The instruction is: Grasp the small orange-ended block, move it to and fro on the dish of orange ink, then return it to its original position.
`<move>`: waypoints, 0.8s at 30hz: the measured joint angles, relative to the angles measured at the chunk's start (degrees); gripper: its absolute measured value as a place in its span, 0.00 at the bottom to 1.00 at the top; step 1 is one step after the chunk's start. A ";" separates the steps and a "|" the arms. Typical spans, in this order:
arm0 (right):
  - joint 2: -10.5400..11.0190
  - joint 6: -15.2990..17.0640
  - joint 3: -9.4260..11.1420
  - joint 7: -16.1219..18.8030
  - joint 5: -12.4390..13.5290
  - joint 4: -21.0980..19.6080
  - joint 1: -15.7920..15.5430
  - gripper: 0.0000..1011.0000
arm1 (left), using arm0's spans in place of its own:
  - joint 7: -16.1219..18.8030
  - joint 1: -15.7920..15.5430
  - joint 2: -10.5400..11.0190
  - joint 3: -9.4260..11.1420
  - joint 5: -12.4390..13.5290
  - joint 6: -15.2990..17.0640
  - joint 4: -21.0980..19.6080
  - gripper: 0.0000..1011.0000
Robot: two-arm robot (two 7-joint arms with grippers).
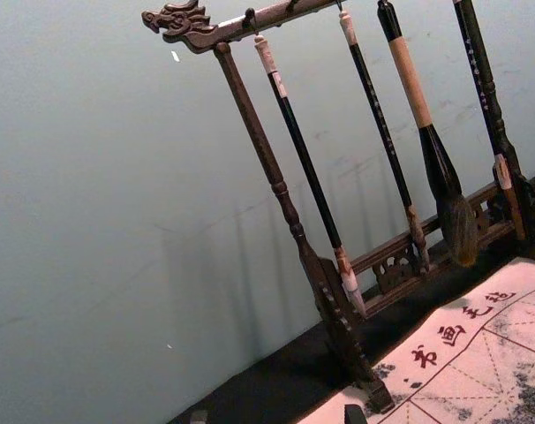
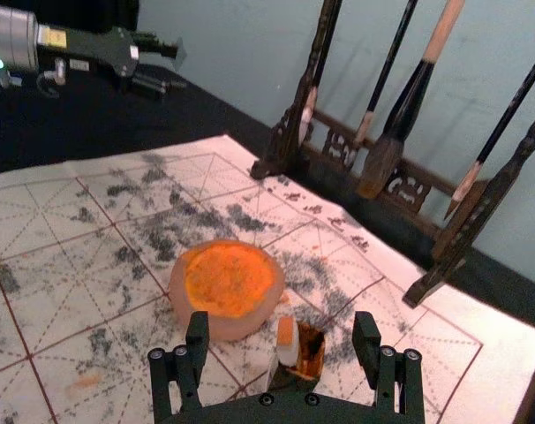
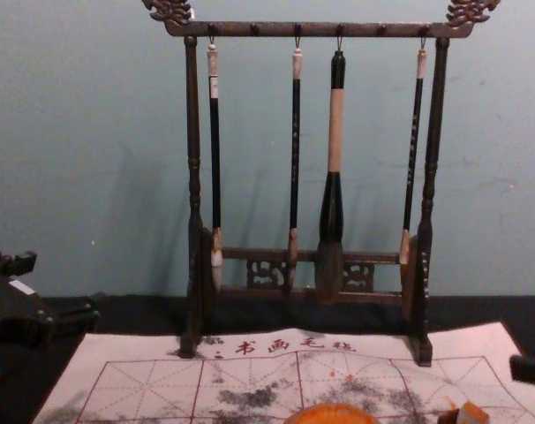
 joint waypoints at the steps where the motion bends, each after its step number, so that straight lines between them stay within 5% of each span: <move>1: -0.15 0.16 -0.05 0.11 -0.13 0.24 0.10 0.99 | 0.00 0.00 0.00 0.00 0.00 0.00 0.00 0.99; 24: -5.51 2.81 0.14 2.31 -3.40 5.85 3.32 0.99 | 0.00 0.00 0.00 0.00 0.01 0.00 0.00 0.99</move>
